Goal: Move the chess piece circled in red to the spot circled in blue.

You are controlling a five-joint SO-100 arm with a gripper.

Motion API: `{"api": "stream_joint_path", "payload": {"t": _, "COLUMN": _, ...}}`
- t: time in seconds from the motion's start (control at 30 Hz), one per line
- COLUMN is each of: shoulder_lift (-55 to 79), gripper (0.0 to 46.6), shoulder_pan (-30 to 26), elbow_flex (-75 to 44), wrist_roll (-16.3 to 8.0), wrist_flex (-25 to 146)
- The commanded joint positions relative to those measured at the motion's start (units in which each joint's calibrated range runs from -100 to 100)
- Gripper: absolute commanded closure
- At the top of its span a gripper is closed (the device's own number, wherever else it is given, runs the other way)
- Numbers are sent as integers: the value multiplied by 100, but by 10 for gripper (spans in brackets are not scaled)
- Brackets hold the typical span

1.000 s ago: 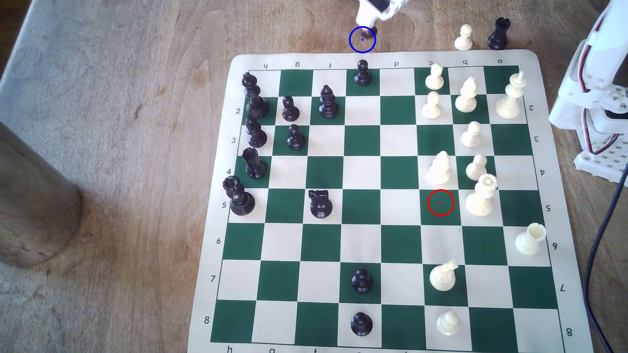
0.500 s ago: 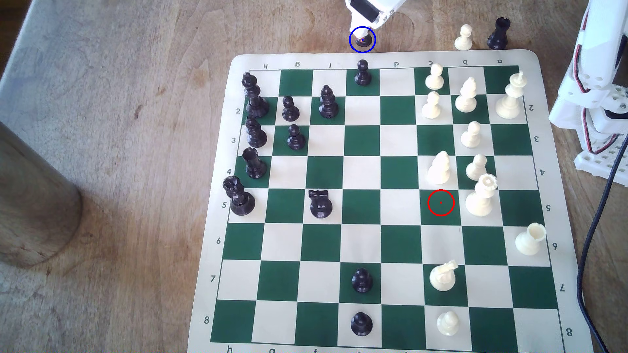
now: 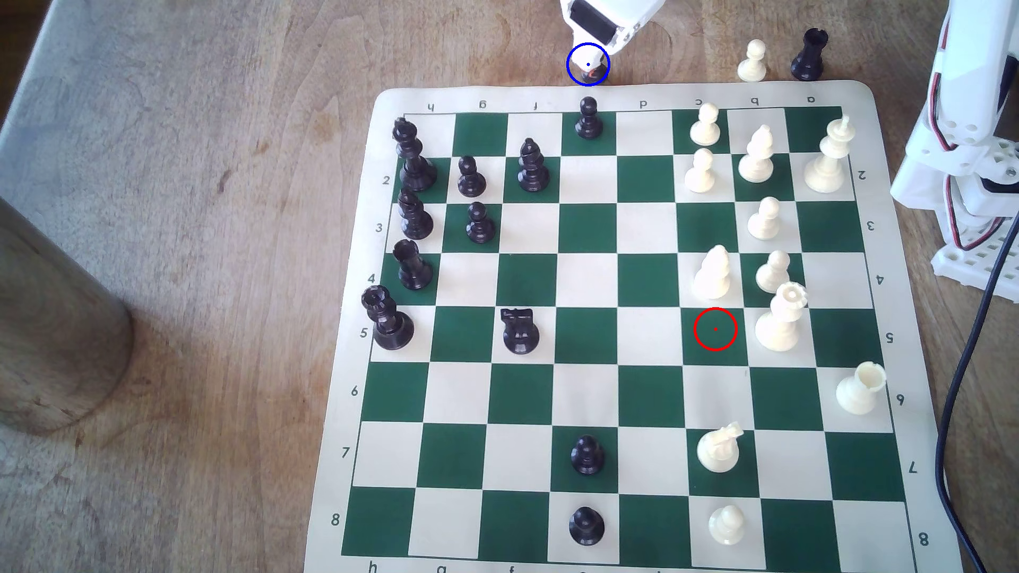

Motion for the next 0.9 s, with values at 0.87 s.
{"api": "stream_joint_path", "payload": {"t": 0.87, "shoulder_lift": -288, "gripper": 332, "shoulder_pan": 141, "elbow_flex": -127, "wrist_roll": 269, "wrist_flex": 122}}
